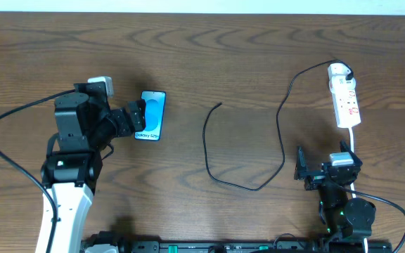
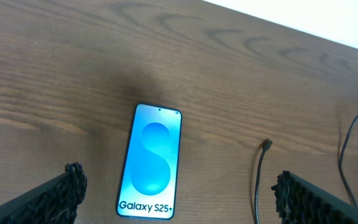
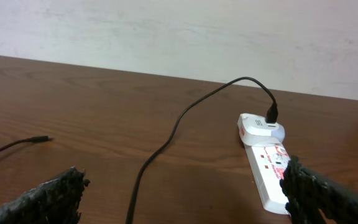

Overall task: Plug charger to phone and switch on socket
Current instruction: 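Move the left gripper forward over the blue phone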

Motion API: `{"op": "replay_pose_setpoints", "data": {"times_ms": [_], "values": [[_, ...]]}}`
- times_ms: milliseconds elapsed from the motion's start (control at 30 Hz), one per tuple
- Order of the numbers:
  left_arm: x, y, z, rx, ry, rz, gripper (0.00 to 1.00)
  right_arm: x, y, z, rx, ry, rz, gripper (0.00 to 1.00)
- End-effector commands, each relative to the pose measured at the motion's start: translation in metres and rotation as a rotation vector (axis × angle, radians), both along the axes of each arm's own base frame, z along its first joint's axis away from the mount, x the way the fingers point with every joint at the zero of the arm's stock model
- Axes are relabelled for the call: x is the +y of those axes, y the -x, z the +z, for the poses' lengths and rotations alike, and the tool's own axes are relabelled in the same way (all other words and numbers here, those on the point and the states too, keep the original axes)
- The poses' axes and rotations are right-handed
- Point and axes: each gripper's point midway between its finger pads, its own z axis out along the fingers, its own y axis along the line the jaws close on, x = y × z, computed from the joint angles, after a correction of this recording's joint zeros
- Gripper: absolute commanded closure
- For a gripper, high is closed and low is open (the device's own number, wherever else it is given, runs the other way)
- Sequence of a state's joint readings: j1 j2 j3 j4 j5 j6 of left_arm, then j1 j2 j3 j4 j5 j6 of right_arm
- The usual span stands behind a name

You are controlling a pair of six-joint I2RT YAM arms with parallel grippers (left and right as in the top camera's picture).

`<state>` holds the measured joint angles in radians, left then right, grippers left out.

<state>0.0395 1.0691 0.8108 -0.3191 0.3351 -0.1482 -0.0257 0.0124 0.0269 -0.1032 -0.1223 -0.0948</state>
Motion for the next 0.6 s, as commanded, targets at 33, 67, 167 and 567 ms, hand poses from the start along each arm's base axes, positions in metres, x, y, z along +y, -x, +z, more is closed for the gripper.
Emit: {"op": "replay_pose_setpoints", "data": {"times_ms": [33, 67, 167, 567], "values": [[0.001, -0.010, 0.011, -0.016, -0.011, -0.009, 0.01, 0.002, 0.000, -0.001, -0.001, -0.011, 0.005, 0.01], [0.001, -0.011, 0.011, -0.016, -0.011, -0.009, 0.01, 0.002, 0.000, -0.001, -0.002, -0.011, 0.004, 0.01], [0.002, -0.015, 0.016, -0.022, -0.011, -0.008, 0.01, 0.002, 0.000, -0.001, -0.001, -0.011, 0.005, 0.01], [-0.006, -0.027, 0.019, -0.024, 0.027, -0.003, 0.01, 0.002, 0.000, -0.001, -0.001, -0.011, 0.005, 0.01]]}}
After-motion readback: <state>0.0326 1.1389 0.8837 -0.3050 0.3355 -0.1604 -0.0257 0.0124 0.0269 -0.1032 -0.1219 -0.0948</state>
